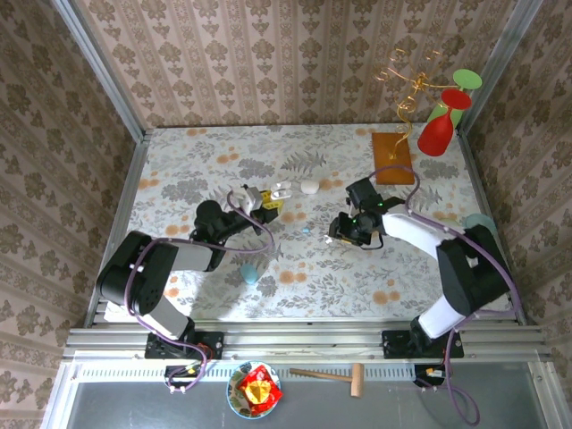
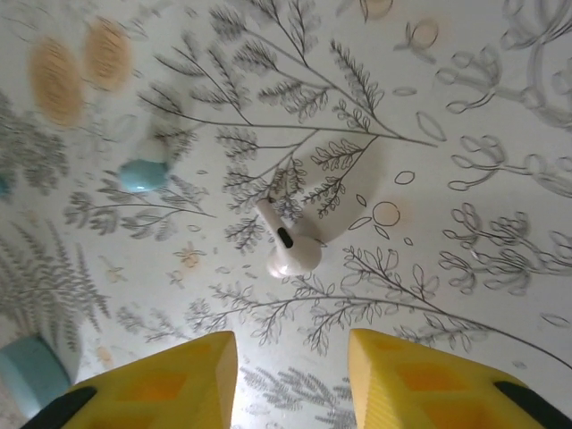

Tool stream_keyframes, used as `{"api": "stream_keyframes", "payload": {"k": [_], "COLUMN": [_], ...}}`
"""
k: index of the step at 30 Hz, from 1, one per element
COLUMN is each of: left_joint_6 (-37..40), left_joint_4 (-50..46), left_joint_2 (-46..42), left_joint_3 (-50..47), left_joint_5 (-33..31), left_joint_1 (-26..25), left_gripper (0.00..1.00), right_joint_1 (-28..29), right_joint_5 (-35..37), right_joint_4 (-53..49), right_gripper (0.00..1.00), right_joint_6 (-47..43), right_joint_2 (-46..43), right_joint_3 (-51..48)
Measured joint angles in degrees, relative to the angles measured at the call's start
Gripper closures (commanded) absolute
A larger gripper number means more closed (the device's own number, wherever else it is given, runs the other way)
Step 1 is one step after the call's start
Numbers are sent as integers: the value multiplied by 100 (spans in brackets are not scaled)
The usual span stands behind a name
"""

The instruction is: Insert wireless bluetooth earbuds into charging case

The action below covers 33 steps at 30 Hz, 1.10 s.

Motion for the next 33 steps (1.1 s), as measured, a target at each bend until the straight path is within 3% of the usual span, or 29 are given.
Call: {"api": "stream_keyframes", "payload": {"k": [9,24,27,33], "left_joint_6": [61,63,63,109], "left_joint_4": [2,0,0,0], "left_joint_2": [0,0,0,-66], "left_joint_3": [-131,-144,-146,-280], "left_joint_5": [-35,-44,-55,-243], "left_joint_1": [-11,-11,-11,-9], "left_gripper": [100,100,100,100], "right_joint_1": [26,61,197,767], "right_joint_5": [-129,-260,-2,1099], "right_joint_4": [166,378,219,-518], "right_gripper": [70,69,64,63], "right_joint_6": [31,-11,-17,-15], "right_joint_2": [809,946,946,935], "right_joint_3": [238,393,568,1156]}}
